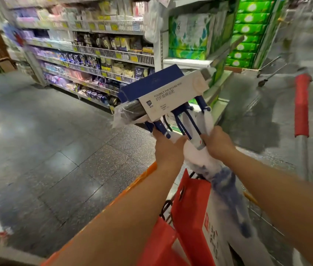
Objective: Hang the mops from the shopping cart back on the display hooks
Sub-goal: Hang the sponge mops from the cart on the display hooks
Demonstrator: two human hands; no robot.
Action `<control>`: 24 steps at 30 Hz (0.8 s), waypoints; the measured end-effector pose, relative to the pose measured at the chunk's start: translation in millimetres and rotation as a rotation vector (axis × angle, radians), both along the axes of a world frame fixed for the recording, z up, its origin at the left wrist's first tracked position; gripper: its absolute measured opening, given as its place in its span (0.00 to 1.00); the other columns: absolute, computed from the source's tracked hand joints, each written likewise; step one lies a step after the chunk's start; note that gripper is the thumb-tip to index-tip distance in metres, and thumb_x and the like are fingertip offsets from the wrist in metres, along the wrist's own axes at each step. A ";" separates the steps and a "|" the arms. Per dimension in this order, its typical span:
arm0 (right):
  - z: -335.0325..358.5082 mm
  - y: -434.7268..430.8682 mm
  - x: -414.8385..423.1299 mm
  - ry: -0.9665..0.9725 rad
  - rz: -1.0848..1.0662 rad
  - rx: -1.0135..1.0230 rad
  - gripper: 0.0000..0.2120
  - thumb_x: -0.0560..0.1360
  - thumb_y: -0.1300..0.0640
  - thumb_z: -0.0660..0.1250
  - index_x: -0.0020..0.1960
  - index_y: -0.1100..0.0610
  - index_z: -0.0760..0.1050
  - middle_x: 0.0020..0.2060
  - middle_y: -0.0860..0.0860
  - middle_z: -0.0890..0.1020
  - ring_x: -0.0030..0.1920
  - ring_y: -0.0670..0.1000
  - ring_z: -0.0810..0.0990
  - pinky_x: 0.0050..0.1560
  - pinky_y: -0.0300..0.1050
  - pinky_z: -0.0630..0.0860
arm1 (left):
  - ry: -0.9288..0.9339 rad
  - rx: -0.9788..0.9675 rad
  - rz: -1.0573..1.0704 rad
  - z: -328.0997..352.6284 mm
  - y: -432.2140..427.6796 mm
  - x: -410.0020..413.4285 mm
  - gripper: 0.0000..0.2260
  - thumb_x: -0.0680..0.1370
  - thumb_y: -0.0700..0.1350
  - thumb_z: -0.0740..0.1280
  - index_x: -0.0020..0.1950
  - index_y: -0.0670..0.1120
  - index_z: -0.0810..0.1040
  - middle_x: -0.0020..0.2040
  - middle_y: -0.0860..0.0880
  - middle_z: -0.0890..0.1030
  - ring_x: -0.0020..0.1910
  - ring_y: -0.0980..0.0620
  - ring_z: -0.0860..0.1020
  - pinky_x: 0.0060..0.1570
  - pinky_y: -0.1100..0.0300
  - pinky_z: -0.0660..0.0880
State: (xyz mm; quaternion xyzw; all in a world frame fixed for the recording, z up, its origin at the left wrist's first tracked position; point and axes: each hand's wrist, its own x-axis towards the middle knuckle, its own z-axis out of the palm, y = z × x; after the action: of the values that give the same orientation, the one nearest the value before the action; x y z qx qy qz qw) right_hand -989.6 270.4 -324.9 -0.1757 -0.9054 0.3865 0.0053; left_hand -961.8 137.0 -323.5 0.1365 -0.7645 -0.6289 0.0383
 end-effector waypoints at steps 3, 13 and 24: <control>14.1 0.4 17.6 0.099 -0.006 -0.015 0.16 0.80 0.53 0.61 0.60 0.65 0.66 0.58 0.64 0.75 0.49 0.57 0.72 0.43 0.45 0.63 | 0.059 0.056 0.016 14.4 -1.8 11.4 0.40 0.72 0.45 0.74 0.77 0.50 0.54 0.60 0.42 0.76 0.59 0.40 0.76 0.60 0.42 0.74; 132.2 0.3 92.6 0.529 -0.044 -0.084 0.20 0.78 0.50 0.65 0.61 0.63 0.67 0.57 0.62 0.76 0.57 0.63 0.76 0.49 0.48 0.68 | 0.358 0.202 0.164 132.1 10.9 76.3 0.26 0.73 0.47 0.74 0.67 0.45 0.69 0.55 0.48 0.78 0.53 0.49 0.78 0.54 0.58 0.76; 257.8 -16.7 186.8 0.871 -0.106 -0.034 0.20 0.76 0.49 0.67 0.59 0.63 0.66 0.56 0.61 0.77 0.54 0.62 0.78 0.44 0.48 0.68 | 0.656 0.216 -0.024 240.1 11.8 168.7 0.39 0.76 0.44 0.70 0.79 0.53 0.48 0.67 0.50 0.72 0.64 0.51 0.73 0.66 0.52 0.70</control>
State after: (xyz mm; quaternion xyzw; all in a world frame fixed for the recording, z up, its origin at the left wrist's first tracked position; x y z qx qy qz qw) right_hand -802.8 253.6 -67.1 -0.0428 -0.8018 0.4387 0.4035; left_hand -793.1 148.9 -83.4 -0.0786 -0.6419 -0.7170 0.2601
